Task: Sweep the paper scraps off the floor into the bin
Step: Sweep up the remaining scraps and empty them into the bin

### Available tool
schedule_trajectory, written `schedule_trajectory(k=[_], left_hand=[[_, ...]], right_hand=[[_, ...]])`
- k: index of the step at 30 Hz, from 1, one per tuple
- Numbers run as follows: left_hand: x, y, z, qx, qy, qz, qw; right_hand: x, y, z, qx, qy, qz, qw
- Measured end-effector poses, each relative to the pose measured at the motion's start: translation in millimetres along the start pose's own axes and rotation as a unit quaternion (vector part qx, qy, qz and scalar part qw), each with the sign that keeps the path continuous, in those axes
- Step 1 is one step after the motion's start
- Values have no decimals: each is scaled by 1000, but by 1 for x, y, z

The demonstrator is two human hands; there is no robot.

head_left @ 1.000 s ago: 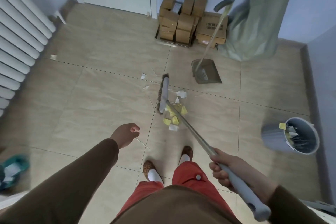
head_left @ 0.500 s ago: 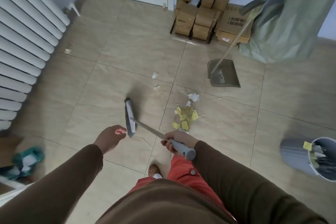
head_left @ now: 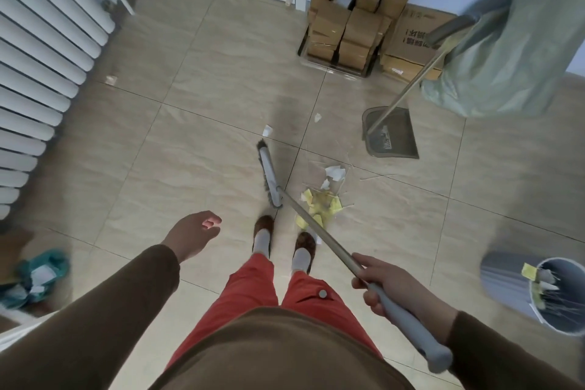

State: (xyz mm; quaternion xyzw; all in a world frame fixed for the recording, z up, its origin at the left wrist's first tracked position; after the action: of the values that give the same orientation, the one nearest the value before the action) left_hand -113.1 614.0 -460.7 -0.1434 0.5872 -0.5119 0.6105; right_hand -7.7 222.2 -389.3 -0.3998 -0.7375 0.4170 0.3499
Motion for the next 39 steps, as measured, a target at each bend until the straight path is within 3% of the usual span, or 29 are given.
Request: schedule_trajectory(k=[5,9,12,15,20,23,29,35,39], left_hand=[[-8,6,-34,-25,30,-8,999],[-14,20,-44,-31,56,-15,998],[-24,33,-30,0,65,-22,998],[-41,45,-17,35,49,-38,997],[-80,70,-25,62,34,-39,997],[-96,81,-37,64,34,-43,996],[-116,96,-44,61,47,-44,996],[-133,110,-45,68,57,-44,995],[-146,124,-59,55,77,-28,995]], right_hand=[[46,3,-10,-29,-45,-47,997],[97,34,4,57,53,-99,992],[137,62,8,103,61,-116,986],[148,79,-1,113,46,-85,989],[107,73,-25,67,-14,37,997],[105,53,-35,37,-32,42,998],[174,58,-58,1,104,-30,994],[264,203,-136,2,208,-103,973],[246,261,-182,-16,256,-75,964]])
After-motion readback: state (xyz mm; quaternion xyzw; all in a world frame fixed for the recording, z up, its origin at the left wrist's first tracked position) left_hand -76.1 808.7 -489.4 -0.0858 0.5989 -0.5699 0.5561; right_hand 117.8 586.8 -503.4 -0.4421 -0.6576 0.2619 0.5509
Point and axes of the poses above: each hand's wrist, its own y-axis towards the middle knuckle, its own x-axis out of the palm, z = x × y, the point moved 9 cm from there along y, towards the middle knuckle, and after that the axes turned 9 degrees about -x, right-handed, at the moved point
